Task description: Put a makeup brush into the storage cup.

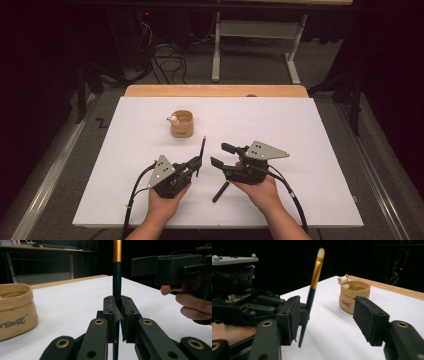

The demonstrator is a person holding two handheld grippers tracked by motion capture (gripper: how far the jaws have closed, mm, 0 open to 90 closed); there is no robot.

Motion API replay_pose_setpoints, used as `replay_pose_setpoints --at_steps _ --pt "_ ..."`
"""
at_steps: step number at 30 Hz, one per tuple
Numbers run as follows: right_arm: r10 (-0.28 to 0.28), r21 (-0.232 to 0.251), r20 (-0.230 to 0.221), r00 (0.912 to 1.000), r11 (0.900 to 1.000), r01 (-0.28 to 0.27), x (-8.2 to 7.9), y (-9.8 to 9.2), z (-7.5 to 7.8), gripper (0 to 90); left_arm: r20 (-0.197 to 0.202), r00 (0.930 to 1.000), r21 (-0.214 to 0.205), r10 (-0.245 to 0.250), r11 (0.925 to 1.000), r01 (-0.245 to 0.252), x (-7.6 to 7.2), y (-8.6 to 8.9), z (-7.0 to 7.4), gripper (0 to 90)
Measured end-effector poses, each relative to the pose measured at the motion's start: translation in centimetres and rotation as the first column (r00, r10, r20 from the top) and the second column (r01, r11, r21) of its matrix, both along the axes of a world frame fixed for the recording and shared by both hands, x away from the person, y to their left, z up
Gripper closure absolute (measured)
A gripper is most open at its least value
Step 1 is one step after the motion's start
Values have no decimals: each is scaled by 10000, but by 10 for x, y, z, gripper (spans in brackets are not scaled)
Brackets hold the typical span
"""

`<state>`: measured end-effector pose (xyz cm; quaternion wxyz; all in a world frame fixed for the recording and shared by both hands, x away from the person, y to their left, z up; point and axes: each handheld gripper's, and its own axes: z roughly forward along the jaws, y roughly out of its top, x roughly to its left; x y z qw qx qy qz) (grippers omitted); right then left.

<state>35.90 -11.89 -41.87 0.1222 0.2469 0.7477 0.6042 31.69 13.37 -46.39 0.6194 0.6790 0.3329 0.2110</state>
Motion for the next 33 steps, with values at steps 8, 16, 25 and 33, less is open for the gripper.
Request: replay_pose_setpoints --at_steps 8,16,25,33 --pt "117 270 -58 9999 9996 -115 -2 -1 2 494 -43 9991 29 -420 9991 420 -4 -13 -2 837" --pt "314 477 104 9995 9984 -319 -6 -1 4 579 -35 9986 53 -529 9986 529 -7 -17 -3 836" --pt "429 651 56 9991 9969 -432 -7 0 5 636 -39 9980 118 -630 9979 630 -8 -21 -4 836" --pt "519 783 -224 9984 9957 -500 -6 0 3 666 -1 9978 176 -666 9976 666 -9 -24 -5 836"
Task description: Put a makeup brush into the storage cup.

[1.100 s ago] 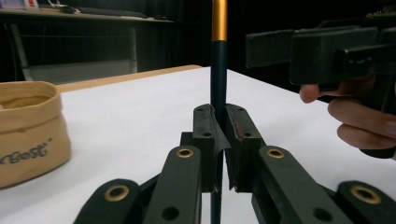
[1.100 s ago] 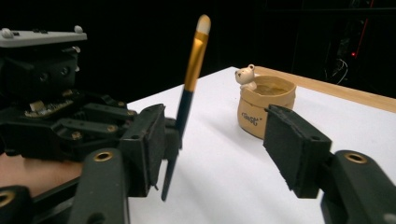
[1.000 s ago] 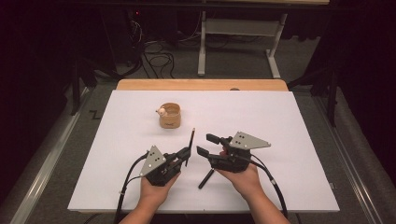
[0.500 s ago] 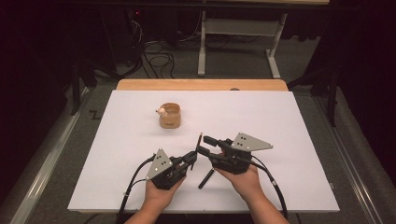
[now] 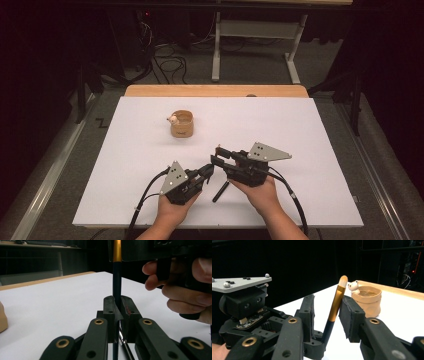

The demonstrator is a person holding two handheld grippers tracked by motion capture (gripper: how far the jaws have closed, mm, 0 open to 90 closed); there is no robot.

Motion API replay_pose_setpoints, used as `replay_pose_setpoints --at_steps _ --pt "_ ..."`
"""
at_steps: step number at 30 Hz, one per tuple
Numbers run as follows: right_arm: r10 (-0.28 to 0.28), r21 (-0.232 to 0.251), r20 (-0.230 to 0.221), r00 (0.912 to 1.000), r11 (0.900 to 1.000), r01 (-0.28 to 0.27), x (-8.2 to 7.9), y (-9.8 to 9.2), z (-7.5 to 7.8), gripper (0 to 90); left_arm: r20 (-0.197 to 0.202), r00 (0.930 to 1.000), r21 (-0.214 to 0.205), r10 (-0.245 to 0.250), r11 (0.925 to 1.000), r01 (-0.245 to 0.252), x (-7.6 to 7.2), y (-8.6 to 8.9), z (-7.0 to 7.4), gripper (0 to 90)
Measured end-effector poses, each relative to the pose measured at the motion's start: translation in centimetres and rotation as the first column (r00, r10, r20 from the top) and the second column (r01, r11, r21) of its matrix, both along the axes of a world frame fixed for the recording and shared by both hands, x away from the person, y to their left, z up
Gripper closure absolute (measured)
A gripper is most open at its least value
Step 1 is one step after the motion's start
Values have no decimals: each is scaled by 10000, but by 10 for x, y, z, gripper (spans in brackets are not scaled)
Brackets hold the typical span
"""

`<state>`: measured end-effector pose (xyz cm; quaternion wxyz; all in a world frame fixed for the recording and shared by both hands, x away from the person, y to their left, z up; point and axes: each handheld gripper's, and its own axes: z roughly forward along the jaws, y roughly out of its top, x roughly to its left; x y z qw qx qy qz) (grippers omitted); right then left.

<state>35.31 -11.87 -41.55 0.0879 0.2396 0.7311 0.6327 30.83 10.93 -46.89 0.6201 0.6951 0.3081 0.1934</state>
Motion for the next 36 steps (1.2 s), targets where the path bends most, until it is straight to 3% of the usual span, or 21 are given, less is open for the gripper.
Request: replay_pose_setpoints --at_steps 20,32,36 --pt "122 217 -493 9987 9997 -112 4 -1 -5 843 10 10000 19 -19 10000 19 0 0 0 836" --pt "90 2 -206 9997 10000 -90 2 0 -6 854 -51 9999 132 -89 9999 90 2 -1 1 828" --pt "86 -125 -70 9999 9999 -87 1 0 -5 854 -84 9999 78 -68 9999 68 3 1 3 744"
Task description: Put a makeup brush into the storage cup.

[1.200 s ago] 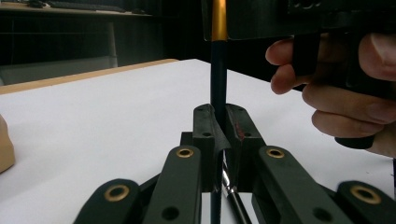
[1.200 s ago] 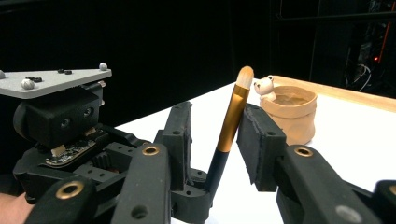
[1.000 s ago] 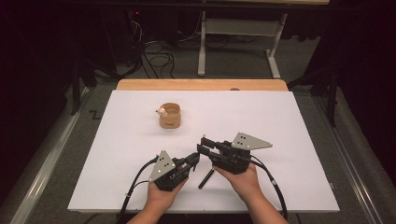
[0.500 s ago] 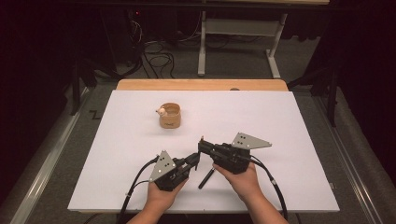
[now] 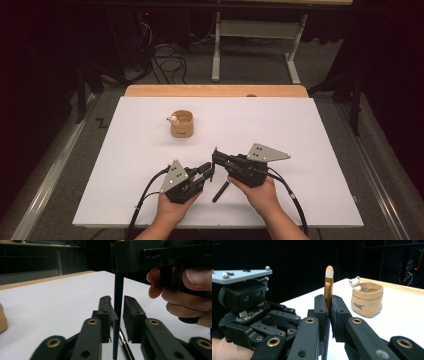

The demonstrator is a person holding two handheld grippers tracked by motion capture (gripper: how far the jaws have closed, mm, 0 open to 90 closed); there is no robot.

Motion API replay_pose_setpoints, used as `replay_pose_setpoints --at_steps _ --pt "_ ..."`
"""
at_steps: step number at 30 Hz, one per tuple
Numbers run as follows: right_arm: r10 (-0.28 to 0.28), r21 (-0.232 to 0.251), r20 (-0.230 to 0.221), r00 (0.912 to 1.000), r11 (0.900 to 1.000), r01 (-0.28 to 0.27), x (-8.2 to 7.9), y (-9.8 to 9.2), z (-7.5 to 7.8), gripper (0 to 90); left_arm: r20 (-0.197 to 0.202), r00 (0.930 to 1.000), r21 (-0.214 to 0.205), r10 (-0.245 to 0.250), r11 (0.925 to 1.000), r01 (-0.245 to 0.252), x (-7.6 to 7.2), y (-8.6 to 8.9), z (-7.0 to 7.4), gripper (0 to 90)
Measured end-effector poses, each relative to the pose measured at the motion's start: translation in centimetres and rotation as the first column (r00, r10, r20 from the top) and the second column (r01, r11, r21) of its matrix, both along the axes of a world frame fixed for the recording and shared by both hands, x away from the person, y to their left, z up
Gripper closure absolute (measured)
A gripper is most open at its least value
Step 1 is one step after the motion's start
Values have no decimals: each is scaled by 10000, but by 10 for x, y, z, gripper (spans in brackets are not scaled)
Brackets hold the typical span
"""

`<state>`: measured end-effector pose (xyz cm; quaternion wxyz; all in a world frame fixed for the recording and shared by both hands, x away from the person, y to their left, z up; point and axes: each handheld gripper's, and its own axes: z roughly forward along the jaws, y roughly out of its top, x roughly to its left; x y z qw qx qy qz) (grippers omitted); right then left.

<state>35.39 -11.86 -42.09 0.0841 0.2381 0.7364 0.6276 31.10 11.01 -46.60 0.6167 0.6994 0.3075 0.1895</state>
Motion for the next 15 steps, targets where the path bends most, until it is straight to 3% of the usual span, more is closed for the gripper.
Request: replay_pose_setpoints --at_steps 6,15 --pt "48 -228 218 9998 9997 -43 -2 2 0 854 -5 9999 26 -145 9999 145 1 2 3 676" --pt "311 -750 380 9988 9968 -282 -6 9 -3 853 -142 9995 152 -275 9995 277 1 2 4 697"
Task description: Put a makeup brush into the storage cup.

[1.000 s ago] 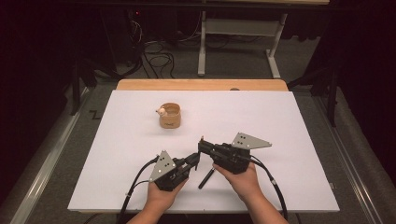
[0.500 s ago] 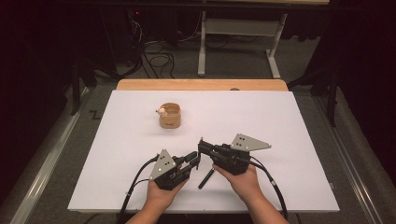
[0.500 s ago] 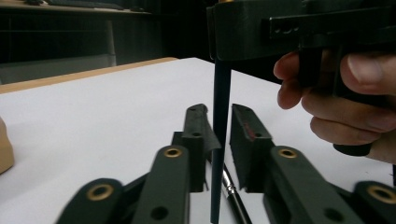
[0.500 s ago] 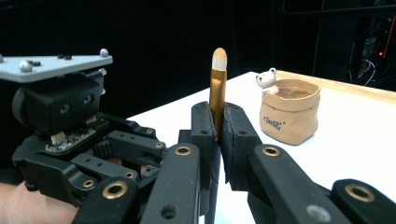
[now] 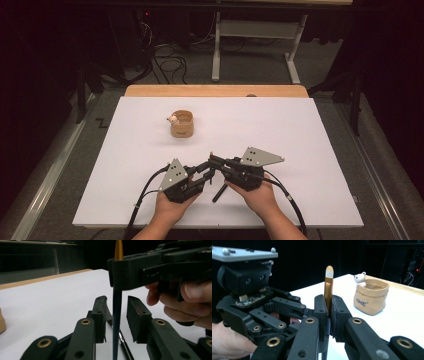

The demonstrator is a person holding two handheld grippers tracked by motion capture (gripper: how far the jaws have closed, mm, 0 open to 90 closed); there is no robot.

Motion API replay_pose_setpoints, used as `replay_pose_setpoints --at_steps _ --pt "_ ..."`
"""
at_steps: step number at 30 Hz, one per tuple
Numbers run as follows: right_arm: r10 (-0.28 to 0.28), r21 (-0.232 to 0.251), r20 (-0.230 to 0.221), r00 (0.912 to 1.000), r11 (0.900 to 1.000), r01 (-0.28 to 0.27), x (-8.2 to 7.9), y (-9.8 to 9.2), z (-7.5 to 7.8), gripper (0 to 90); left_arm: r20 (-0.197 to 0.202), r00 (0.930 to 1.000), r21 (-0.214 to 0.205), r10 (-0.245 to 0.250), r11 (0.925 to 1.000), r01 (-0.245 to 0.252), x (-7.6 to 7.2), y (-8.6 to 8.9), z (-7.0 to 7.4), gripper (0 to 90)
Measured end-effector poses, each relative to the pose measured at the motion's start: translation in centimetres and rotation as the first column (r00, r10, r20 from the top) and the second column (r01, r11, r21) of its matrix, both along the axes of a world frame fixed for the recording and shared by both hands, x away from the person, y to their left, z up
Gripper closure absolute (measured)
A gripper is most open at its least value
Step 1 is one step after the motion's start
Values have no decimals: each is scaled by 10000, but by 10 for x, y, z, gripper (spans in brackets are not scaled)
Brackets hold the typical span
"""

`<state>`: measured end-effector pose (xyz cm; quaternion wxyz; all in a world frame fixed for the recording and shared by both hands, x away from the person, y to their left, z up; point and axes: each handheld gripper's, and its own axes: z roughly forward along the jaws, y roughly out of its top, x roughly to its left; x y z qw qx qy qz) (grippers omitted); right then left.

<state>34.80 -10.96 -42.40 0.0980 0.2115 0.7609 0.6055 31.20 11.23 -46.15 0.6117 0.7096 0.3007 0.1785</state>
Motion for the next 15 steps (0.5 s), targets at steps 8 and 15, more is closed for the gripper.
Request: replay_pose_setpoints --at_steps 8,15 --pt "24 -226 143 9999 9997 -21 -2 3 -1 852 -223 9997 92 -60 9999 62 1 2 1 770" --pt "15 -212 119 9999 9998 -13 -2 4 -2 852 -250 9997 128 -83 9999 87 1 2 1 821"
